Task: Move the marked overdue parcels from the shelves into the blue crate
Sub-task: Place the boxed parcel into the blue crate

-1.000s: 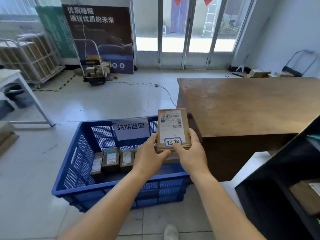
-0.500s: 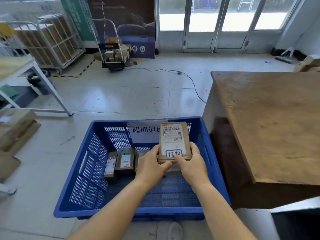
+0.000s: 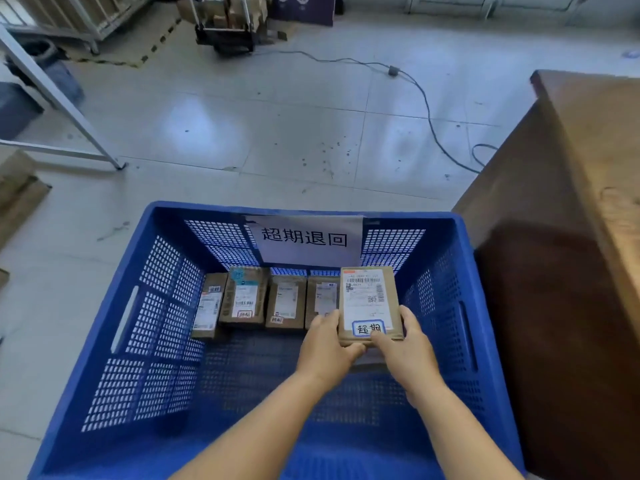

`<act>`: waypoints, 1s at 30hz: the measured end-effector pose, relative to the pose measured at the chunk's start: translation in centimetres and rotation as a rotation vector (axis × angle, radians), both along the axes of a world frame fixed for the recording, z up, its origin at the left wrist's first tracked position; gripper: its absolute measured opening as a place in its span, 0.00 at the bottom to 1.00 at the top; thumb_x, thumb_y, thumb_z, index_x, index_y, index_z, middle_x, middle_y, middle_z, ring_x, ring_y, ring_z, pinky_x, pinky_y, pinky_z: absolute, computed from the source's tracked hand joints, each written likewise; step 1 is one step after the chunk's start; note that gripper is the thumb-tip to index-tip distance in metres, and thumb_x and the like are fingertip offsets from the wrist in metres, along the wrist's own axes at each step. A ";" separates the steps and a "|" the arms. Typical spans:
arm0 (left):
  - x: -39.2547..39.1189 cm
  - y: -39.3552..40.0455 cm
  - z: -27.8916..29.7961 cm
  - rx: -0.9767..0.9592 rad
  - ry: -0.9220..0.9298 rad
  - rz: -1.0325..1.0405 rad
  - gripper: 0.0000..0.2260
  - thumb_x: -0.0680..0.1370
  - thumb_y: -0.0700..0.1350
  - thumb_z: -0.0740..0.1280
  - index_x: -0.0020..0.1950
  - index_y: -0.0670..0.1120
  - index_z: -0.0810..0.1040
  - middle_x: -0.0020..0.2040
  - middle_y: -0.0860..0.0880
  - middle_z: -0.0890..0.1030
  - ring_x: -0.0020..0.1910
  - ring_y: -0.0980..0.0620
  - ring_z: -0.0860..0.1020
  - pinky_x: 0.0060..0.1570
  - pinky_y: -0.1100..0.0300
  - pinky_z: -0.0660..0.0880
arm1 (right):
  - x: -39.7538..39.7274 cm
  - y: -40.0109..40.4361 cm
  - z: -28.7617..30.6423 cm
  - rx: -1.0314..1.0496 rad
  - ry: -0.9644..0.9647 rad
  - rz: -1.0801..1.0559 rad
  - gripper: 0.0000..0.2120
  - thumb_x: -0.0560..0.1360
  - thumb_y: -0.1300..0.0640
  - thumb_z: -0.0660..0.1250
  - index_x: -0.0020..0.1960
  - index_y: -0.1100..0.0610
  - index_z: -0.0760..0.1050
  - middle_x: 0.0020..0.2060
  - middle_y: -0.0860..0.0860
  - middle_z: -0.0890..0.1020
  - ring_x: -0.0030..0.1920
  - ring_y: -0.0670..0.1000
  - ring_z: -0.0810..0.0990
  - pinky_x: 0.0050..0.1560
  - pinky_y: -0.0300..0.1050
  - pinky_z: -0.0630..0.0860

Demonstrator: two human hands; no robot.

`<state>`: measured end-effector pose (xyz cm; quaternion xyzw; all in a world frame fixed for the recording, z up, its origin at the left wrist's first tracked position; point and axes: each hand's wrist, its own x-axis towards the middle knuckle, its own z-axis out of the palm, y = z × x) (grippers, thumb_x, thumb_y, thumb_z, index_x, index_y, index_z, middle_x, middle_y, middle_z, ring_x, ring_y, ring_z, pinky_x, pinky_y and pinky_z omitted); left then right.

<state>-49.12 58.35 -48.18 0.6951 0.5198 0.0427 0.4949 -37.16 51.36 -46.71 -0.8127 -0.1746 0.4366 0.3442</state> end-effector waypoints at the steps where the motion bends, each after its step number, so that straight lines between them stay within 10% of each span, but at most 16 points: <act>1: 0.3 0.6 -1.5 -0.014 0.004 -0.003 0.20 0.72 0.45 0.72 0.62 0.52 0.73 0.55 0.52 0.72 0.50 0.57 0.76 0.53 0.63 0.74 | 0.2 0.6 -1.6 -0.018 0.010 -0.013 0.28 0.75 0.58 0.68 0.70 0.44 0.63 0.50 0.41 0.77 0.46 0.42 0.76 0.40 0.41 0.71; 17: 4.6 5.5 -26.6 -0.167 0.101 -0.159 0.28 0.72 0.42 0.72 0.70 0.53 0.66 0.65 0.50 0.72 0.63 0.51 0.73 0.61 0.60 0.71 | 4.4 4.5 -28.4 -0.176 -0.046 -0.055 0.32 0.74 0.58 0.69 0.75 0.48 0.60 0.68 0.49 0.69 0.60 0.50 0.73 0.56 0.46 0.72; 24: 6.8 6.6 -35.0 -0.149 0.110 -0.250 0.31 0.75 0.40 0.67 0.75 0.52 0.58 0.67 0.48 0.68 0.66 0.48 0.69 0.62 0.61 0.66 | 6.0 6.3 -38.4 -0.186 -0.068 -0.145 0.26 0.66 0.55 0.69 0.61 0.40 0.68 0.56 0.50 0.78 0.55 0.54 0.78 0.56 0.58 0.77; 30: 8.1 9.9 -39.9 0.036 0.161 -0.333 0.29 0.76 0.44 0.66 0.75 0.50 0.59 0.68 0.47 0.69 0.65 0.45 0.65 0.64 0.53 0.65 | 8.1 10.6 -43.5 -0.138 -0.173 -0.194 0.26 0.74 0.65 0.64 0.70 0.52 0.66 0.64 0.55 0.64 0.51 0.50 0.70 0.60 0.45 0.72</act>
